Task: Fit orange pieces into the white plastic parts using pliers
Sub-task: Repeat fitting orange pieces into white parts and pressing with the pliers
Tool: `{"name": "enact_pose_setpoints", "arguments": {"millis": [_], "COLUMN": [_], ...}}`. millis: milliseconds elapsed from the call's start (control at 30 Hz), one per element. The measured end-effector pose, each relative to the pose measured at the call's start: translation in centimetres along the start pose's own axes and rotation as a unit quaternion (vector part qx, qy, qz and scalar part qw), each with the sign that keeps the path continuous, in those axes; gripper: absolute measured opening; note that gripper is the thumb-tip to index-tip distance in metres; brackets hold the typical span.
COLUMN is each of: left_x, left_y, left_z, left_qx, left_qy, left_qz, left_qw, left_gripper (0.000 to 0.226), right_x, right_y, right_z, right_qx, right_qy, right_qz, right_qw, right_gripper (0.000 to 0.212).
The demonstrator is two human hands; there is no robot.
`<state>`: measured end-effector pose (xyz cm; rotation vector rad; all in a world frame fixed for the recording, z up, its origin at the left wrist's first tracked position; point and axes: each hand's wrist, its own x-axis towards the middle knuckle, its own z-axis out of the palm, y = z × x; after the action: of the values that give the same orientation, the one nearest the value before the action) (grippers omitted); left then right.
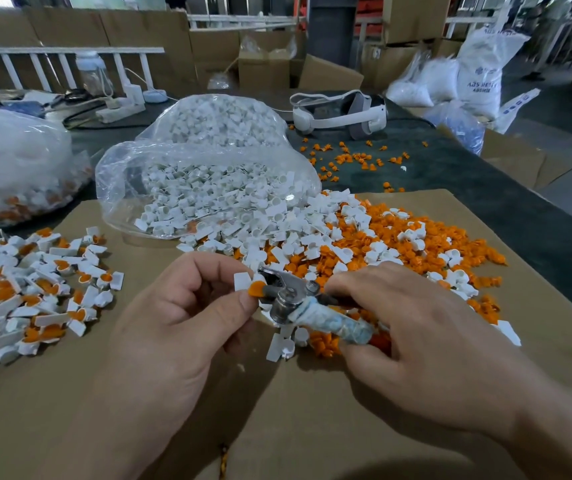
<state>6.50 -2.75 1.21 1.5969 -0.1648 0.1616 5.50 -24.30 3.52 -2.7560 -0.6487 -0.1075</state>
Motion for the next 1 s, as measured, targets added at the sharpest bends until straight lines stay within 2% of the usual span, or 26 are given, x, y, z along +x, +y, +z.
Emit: {"name": "enact_pose_setpoints", "arguments": {"millis": [133, 467, 567, 633, 700, 767, 833, 933, 1000], "left_x": [-0.2, -0.2, -0.1, -0.1, 0.0, 0.0, 0.1, 0.0, 0.0], "left_y": [-0.2, -0.6, -0.9, -1.0, -1.0, -1.0, -1.0, -0.9, -0.8], "left_z": [-0.4, -0.5, -0.6, -0.7, -0.7, -0.8, -0.8, -0.9, -0.8], "left_qx": [0.041, 0.023, 0.015, 0.009, 0.007, 0.006, 0.010, 0.019, 0.023], "left_qy": [-0.011, -0.046, -0.045, -0.049, -0.054, -0.056, -0.056, -0.056, -0.052], "left_qz": [0.008, 0.019, 0.017, 0.022, 0.027, 0.026, 0.027, 0.024, 0.023], "left_qw": [0.999, 0.998, 0.999, 0.999, 0.998, 0.998, 0.998, 0.998, 0.998], "left_gripper": [0.024, 0.016, 0.011, 0.015, 0.020, 0.013, 0.009, 0.020, 0.023], "right_x": [0.1, 0.5, 0.4, 0.4, 0.4, 0.3, 0.3, 0.3, 0.4], "right_y": [0.1, 0.2, 0.0, 0.0, -0.1, -0.2, -0.3, -0.3, -0.4], "right_z": [0.0, 0.6, 0.6, 0.5, 0.5, 0.5, 0.5, 0.6, 0.6], "right_qx": [-0.014, -0.078, -0.080, -0.083, -0.084, -0.085, -0.081, -0.082, -0.086], "right_qy": [-0.014, 0.022, 0.023, 0.023, 0.024, 0.019, 0.021, 0.027, 0.030], "right_qz": [-0.007, -0.003, 0.000, 0.002, 0.001, 0.002, 0.006, 0.008, 0.008], "right_qw": [1.000, 0.997, 0.997, 0.996, 0.996, 0.996, 0.996, 0.996, 0.996], "right_gripper": [0.044, 0.039, 0.047, 0.051, 0.047, 0.043, 0.048, 0.051, 0.046]}}
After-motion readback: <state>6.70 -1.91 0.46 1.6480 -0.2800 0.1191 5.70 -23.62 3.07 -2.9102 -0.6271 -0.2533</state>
